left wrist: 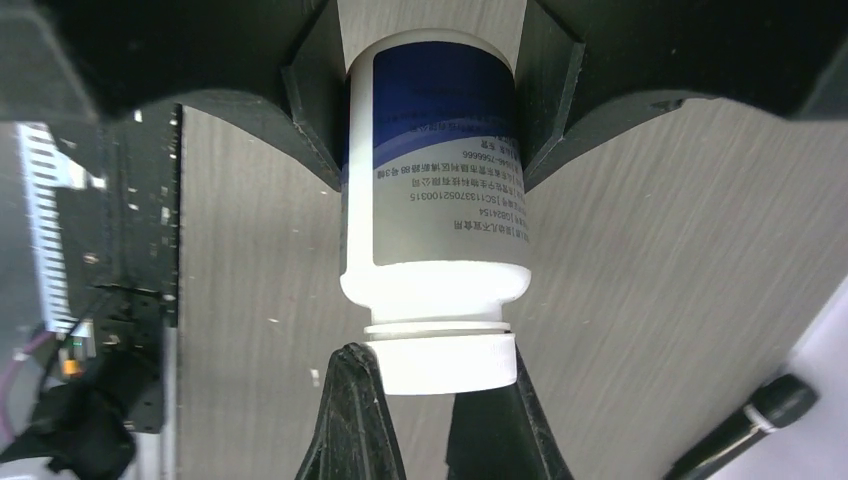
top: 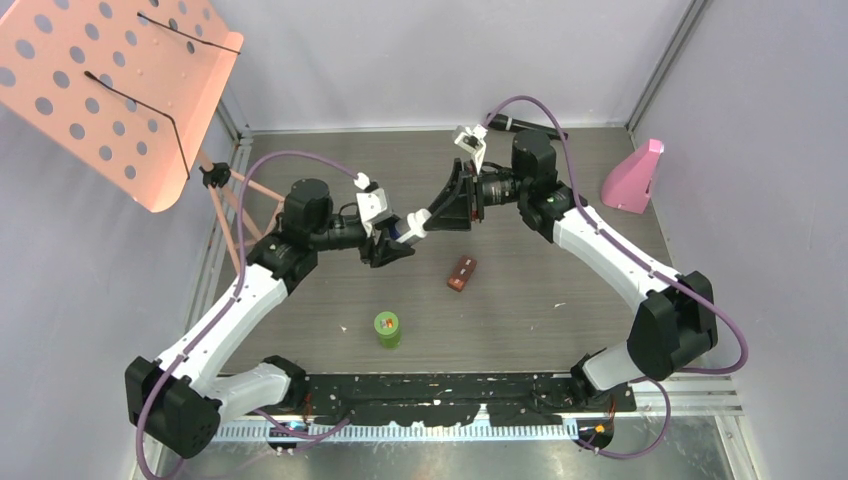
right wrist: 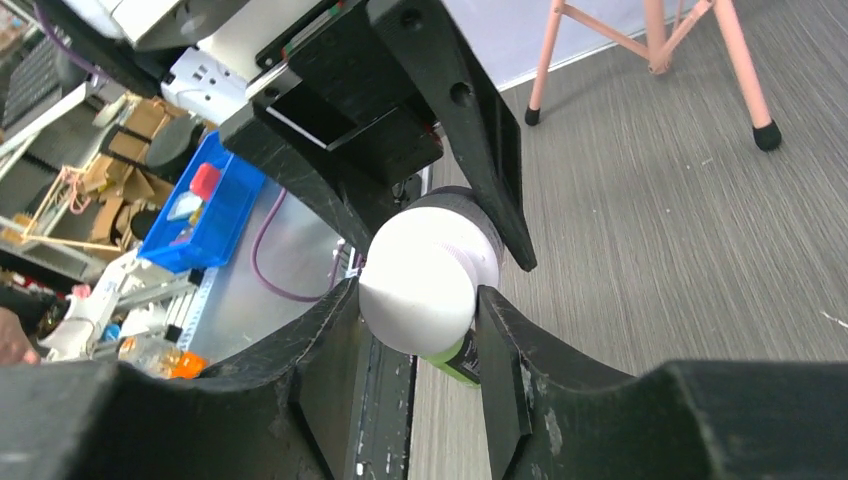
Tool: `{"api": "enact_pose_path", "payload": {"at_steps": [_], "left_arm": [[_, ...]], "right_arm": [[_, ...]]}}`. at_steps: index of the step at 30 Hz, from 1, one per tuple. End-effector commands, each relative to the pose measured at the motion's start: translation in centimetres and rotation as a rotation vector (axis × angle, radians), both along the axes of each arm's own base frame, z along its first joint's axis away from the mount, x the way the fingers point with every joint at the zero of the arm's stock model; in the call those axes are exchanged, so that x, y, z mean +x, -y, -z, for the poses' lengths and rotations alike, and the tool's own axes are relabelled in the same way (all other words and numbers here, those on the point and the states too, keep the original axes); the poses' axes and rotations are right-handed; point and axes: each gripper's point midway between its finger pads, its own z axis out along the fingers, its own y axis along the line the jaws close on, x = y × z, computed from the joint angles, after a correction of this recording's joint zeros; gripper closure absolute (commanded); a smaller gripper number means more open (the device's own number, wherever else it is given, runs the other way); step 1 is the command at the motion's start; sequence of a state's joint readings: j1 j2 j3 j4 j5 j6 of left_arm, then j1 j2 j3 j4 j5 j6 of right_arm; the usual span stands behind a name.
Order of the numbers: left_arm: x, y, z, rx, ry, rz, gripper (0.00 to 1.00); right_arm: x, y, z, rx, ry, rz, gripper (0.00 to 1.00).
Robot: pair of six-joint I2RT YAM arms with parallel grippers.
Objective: Sort the pills into containers
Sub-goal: Unscrew the lid of the pill bottle.
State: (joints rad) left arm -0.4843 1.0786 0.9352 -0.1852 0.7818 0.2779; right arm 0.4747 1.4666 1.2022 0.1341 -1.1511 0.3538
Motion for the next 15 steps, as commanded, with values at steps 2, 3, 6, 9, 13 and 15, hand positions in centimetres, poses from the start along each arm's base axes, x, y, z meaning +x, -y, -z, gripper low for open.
{"api": "enact_pose_path", "payload": {"at_steps": [2, 3, 6, 9, 13, 15], "left_arm": [[-5.4, 1.5, -2.6, -0.077, -0.046, 0.318, 1.0], [-4.9, 1.6, -2.5, -0.07, -0.04, 0.298, 1.0], [-2.5, 1.4, -2.0, -0.041, 0.005, 0.187, 1.0], [0.1, 1.0, -1.5, -0.011, 0.06, 0.066, 1.0], [2.7, 0.6, -1.4, 0.01, 0.097, -0.048, 1.0], [3.6, 0.4, -1.5, 0.01, 0.101, -0.098, 1.0]], "right_arm": [[0.4, 0.7, -4.7, 0.056, 0.253, 0.016, 0.61], [1.3, 0.8, -4.9, 0.044, 0.258, 0.079, 0.45], [2.2, 1.2, -5.1, 0.018, 0.124, 0.213, 0.02], [4.4, 1.8, -4.2, -0.013, -0.099, 0.413, 0.05], [5.0, 1.3, -1.7, -0.044, -0.383, 0.517, 0.04], [5.1, 0.9, -0.9, -0.056, -0.437, 0.565, 0.02]]}}
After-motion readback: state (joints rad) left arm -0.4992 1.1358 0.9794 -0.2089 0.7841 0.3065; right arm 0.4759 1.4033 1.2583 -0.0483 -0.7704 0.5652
